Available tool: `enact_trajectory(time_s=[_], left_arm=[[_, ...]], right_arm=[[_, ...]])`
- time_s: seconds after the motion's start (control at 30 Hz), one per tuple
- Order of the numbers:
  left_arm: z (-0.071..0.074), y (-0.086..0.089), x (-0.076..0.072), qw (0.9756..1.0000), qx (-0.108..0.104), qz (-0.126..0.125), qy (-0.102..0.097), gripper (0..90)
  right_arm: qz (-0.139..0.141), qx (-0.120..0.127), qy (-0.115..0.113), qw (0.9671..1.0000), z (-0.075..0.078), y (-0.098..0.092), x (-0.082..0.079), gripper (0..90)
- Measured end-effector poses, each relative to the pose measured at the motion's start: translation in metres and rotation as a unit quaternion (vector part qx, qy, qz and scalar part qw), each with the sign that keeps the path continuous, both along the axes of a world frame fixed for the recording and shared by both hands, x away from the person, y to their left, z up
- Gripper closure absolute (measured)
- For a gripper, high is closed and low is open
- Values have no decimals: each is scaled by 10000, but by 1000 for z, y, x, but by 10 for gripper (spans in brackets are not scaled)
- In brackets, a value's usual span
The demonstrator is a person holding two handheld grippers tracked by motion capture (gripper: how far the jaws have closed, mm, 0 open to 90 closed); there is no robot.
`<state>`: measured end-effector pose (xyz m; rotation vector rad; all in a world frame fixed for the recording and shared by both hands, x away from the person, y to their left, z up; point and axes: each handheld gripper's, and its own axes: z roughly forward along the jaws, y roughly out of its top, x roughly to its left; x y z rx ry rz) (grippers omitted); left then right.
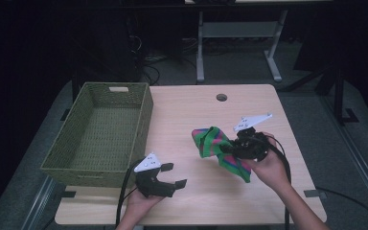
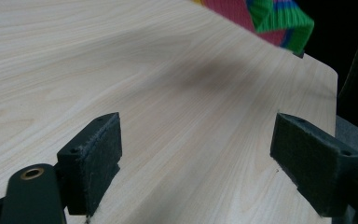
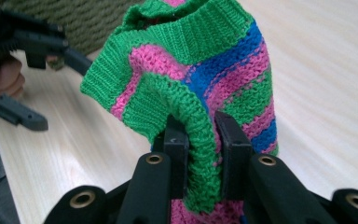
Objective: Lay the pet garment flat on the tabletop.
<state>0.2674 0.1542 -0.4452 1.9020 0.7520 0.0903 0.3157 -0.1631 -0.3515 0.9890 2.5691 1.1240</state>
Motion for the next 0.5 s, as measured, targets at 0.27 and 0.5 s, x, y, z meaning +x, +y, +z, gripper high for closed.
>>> enact_trajectory(time_s=[0.27,0.5], left_arm=[[1,2,-1,10000,-2,9,-13,163],[2,3,-1,10000,-76,36,-32,163]], right_arm=[[-11,-35,215,9998,-23,11,-7,763],[81,-62,544,9985,-50,28,-6,762]])
